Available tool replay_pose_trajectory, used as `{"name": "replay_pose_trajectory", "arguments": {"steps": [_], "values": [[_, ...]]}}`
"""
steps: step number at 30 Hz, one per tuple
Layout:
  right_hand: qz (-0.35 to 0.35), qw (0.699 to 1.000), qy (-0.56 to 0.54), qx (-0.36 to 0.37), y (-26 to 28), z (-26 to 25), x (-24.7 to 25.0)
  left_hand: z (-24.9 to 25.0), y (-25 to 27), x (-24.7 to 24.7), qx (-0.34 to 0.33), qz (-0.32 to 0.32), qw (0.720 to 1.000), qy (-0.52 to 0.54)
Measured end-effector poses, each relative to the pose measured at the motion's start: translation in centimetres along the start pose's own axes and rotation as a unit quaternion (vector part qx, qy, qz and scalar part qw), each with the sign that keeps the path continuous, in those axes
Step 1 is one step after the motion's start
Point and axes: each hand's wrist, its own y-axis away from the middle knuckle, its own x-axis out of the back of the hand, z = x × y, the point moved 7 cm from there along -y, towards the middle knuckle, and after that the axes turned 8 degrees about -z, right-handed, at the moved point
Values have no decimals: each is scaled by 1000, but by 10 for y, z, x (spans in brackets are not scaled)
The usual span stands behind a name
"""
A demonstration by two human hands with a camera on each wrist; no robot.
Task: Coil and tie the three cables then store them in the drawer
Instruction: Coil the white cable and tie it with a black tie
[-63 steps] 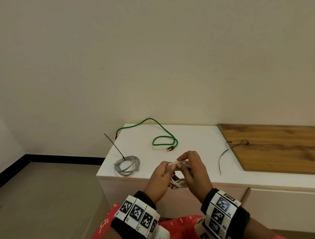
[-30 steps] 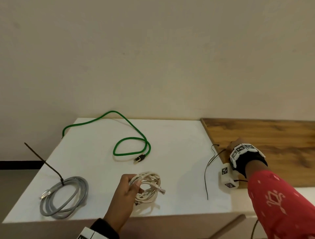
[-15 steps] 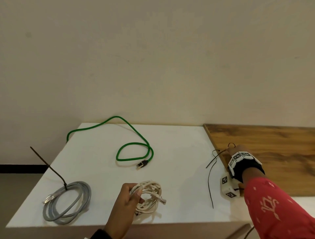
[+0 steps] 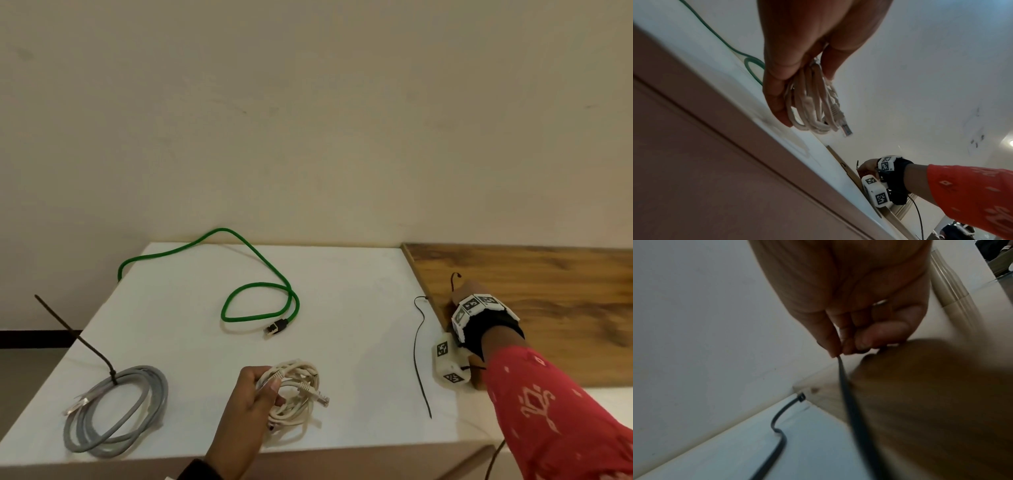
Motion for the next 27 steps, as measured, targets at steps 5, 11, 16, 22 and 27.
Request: {"name": "replay_pose_trajectory", "arguments": {"steps": [5, 11, 16, 22, 27], "values": [[11, 990, -139, 35, 4, 10, 16, 11, 10, -1, -6, -6, 1000, 2], [-29, 944, -275, 180, 81, -5, 34, 36, 38, -3, -15, 1, 999, 38], [-78, 916, -258, 296, 192, -28, 26, 49, 59, 0, -25, 20, 999, 29], [-99, 895, -170, 400, 314, -51, -9, 63, 85, 2, -42, 35, 998, 17], [-45, 897, -68, 435, 349, -63, -39, 74, 103, 5, -52, 48, 997, 32]]}}
